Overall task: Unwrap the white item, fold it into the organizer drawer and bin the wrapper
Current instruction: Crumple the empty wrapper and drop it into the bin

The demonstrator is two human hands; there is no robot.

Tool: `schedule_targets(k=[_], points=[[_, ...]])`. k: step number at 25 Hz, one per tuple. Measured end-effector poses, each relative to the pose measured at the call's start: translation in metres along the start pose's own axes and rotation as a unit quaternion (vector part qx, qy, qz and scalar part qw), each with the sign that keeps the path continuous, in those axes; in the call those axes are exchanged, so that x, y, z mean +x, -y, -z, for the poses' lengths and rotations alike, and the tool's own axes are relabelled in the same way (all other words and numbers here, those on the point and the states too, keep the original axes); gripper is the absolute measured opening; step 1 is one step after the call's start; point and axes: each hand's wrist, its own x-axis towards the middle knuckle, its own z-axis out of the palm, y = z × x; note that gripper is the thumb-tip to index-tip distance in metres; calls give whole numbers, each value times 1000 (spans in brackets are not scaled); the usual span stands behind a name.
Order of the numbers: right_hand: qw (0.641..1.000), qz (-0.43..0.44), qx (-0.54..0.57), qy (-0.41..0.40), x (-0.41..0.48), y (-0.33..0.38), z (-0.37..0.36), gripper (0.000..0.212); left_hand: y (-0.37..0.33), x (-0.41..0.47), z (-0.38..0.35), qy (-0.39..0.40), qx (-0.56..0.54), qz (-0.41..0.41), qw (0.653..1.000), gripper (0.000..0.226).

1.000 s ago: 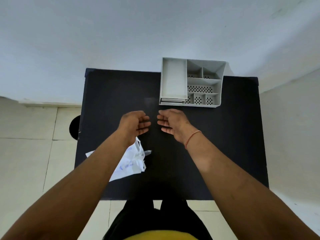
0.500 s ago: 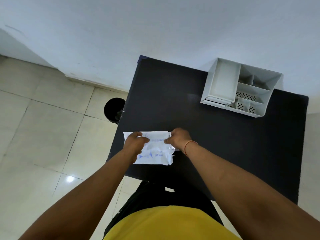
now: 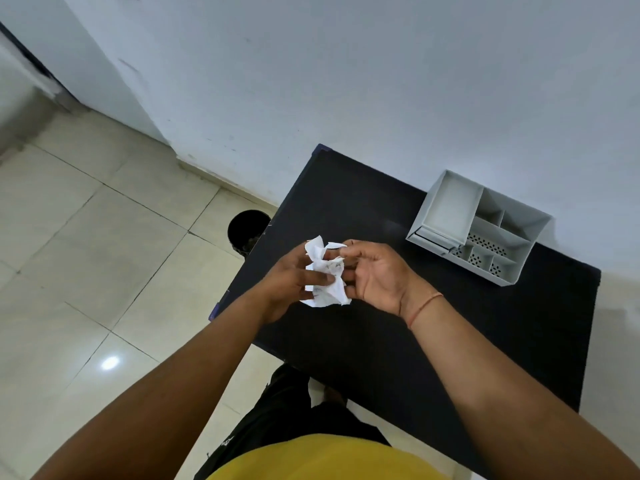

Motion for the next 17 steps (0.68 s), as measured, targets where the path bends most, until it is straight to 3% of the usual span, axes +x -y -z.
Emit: schedule_targets(k=[4,8,9,11,14,15,17], points=[[1000,8,14,21,-24,-11,-11,17,0,-45,-22,-12,-99,-18,995,40],[977,88,-127,-149,-37,-18,-29,16,3,-73,-21,-170,-81,-20,982,24],[961,108,-156,-200,-38,-20,-29,15,2,-77,-14,-189,-119,-17,975,24],[945,101,-200,-240,-36,-22,-32,16,-4,-86,8,-151,-250,-30,956,27],[969,13,-194,-153,-24,-27,-59,37,-12,-99,47,-88,-376,-72,920,33],[979,5,-166,-120,-16,-29,-74,42,-13,-100,58,-101,-362,-74,924,30],[990,41,-101,-92,6,-32,-110,50,-15,-98,80,-208,-196,-59,956,21]])
